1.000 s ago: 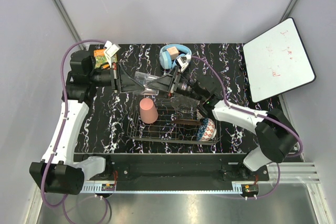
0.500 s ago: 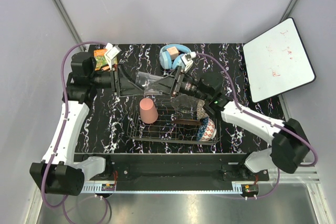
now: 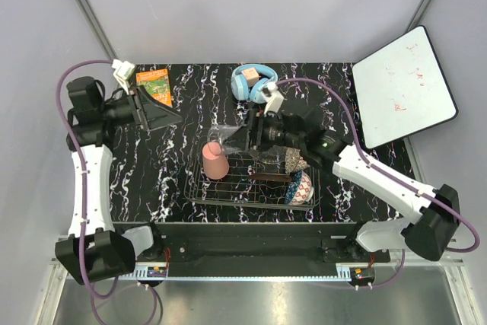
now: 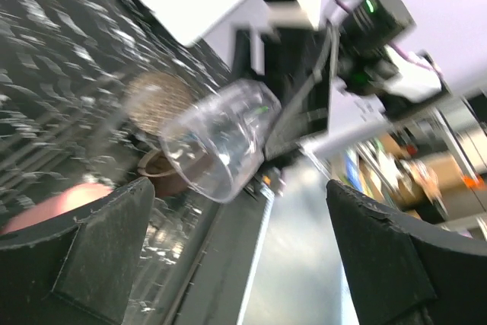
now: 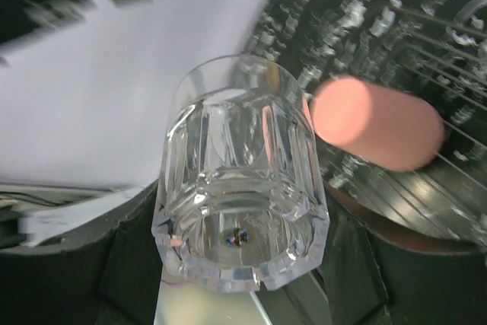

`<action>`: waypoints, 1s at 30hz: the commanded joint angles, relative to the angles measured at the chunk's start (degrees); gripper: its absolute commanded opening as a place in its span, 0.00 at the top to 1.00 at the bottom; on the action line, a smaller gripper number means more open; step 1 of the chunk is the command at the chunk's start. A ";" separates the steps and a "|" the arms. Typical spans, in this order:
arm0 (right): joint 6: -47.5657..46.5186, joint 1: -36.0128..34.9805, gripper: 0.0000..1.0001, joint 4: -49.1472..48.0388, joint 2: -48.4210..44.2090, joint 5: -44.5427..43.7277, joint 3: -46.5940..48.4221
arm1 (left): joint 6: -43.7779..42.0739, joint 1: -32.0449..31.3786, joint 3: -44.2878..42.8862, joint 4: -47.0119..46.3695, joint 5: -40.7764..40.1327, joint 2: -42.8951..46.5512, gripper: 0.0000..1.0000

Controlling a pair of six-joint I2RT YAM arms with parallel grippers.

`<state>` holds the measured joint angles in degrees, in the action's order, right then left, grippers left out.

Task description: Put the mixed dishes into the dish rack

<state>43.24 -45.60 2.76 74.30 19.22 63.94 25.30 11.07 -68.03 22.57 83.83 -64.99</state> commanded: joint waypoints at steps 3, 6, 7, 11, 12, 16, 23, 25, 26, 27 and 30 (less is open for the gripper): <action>-16.77 -11.06 1.00 27.27 6.36 -14.81 14.08 | -11.89 6.07 -4.55 9.20 -6.98 0.83 0.01; -18.54 -14.23 1.00 32.73 9.28 -20.96 17.35 | -25.27 4.57 -5.27 22.06 -19.74 1.62 0.01; -18.81 -14.68 1.00 33.87 9.72 -21.50 17.62 | -27.30 4.66 -5.01 23.13 -22.89 1.97 0.01; -19.77 -17.32 1.00 37.57 12.52 -24.31 20.07 | -32.85 4.57 -3.34 26.12 -29.07 3.72 0.01; -20.21 -17.85 1.00 38.53 13.23 -26.15 20.78 | -34.42 4.66 -2.47 26.65 -29.77 4.17 0.01; -21.10 -20.14 1.00 43.02 17.10 -29.59 24.21 | -36.02 4.66 -0.70 27.35 -30.92 5.31 0.01; -22.15 -20.49 1.00 44.43 22.54 -30.47 27.19 | -38.22 4.57 1.93 28.06 -31.63 7.24 0.01; -22.68 -20.40 1.00 44.87 23.86 -31.00 27.81 | -38.83 4.57 2.46 28.23 -31.71 7.77 0.01; -23.11 -20.40 1.00 44.96 25.26 -31.26 28.51 | -38.92 4.57 2.81 28.23 -31.89 8.12 0.01; -23.29 -20.49 1.00 45.05 25.97 -31.61 28.87 | -39.10 4.66 3.08 28.23 -31.80 8.30 0.01; -23.99 -20.49 1.00 45.66 28.61 -31.27 29.92 | -39.54 4.57 3.60 28.41 -32.15 8.92 0.01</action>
<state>21.04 -65.93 47.97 100.90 -10.09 90.28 -11.88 15.68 -64.95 51.62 52.58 -57.82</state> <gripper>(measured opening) 0.730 0.988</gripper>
